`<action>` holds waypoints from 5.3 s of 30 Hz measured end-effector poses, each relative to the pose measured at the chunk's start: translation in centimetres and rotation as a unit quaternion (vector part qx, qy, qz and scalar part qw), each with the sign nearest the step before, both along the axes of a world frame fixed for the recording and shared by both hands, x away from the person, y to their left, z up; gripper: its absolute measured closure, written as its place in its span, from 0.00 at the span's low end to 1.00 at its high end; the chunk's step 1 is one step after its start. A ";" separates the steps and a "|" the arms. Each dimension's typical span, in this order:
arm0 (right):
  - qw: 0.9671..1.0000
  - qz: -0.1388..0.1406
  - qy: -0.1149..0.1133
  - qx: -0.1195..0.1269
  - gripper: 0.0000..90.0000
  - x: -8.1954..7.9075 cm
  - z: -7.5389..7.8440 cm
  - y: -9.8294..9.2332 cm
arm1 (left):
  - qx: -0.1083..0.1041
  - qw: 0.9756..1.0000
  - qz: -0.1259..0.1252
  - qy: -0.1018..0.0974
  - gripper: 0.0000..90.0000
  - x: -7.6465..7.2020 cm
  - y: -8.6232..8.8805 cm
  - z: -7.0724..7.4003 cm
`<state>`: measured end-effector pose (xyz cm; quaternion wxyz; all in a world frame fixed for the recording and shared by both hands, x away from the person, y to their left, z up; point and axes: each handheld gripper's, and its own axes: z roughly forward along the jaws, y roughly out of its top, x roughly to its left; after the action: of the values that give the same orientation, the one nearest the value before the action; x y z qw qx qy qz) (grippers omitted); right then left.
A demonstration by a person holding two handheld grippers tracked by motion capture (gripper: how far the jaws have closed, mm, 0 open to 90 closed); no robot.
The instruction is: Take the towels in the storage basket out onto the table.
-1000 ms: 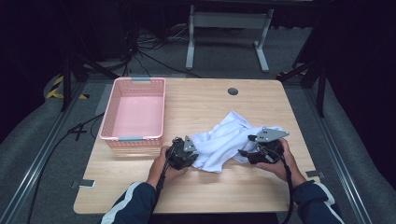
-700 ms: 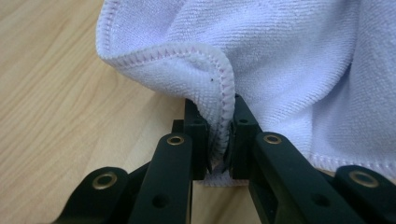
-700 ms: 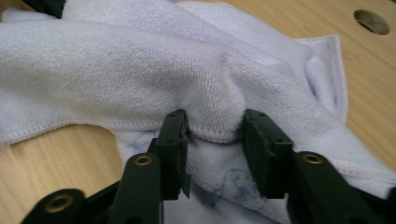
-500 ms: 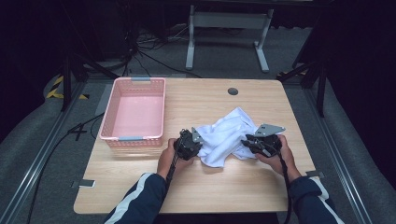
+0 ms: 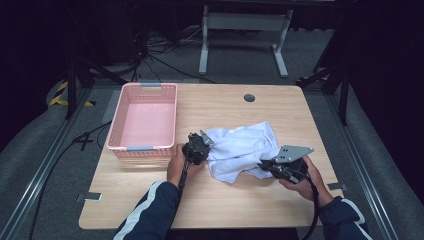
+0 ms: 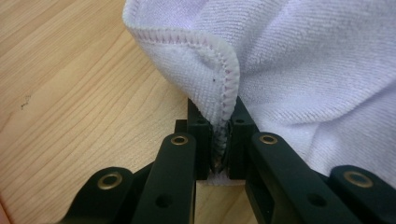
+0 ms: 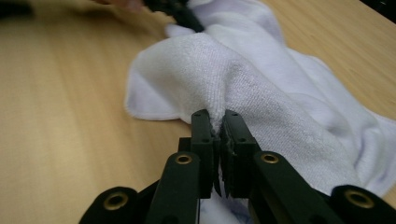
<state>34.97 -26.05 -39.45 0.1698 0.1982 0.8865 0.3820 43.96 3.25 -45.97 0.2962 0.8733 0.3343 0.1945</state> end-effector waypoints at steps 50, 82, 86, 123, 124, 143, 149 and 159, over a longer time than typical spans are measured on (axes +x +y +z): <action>0.961 -0.253 0.113 0.001 0.49 14.5 -4.7 -6.5 | -0.049 0.963 -0.256 0.063 0.67 -8.2 -4.4 -0.1; 0.932 -0.359 0.026 -0.038 0.73 16.4 -2.5 -10.5 | -0.051 0.957 -0.269 0.102 0.77 -12.8 1.7 1.8; 0.953 -0.302 0.032 0.015 0.57 15.9 -1.3 -9.1 | -0.073 0.967 -0.235 0.064 0.60 -11.4 1.5 2.8; 0.985 -0.166 0.011 -0.055 0.91 16.5 1.2 0.2 | -0.001 0.966 -0.238 0.098 0.96 -10.2 2.1 0.6; 0.983 -0.173 0.006 -0.057 0.91 16.9 1.4 0.2 | -0.003 0.964 -0.243 0.103 0.96 -10.6 2.3 0.6; 0.988 -0.155 0.021 0.018 0.51 14.2 2.5 -0.4 | -0.050 0.965 -0.247 0.076 0.68 -11.4 1.5 2.6; 0.991 -0.107 0.071 -0.028 0.48 8.3 -0.6 -2.7 | -0.038 0.978 -0.195 0.058 0.55 -7.9 -0.6 1.6; 0.982 -0.157 0.092 -0.046 0.65 9.3 -5.2 -5.2 | -0.013 0.988 -0.151 0.040 0.91 -4.4 -1.1 0.2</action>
<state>44.32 -31.21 -44.63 0.1538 0.3610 0.8731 0.2894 39.59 2.19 -45.72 0.3202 0.9167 0.2131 0.1079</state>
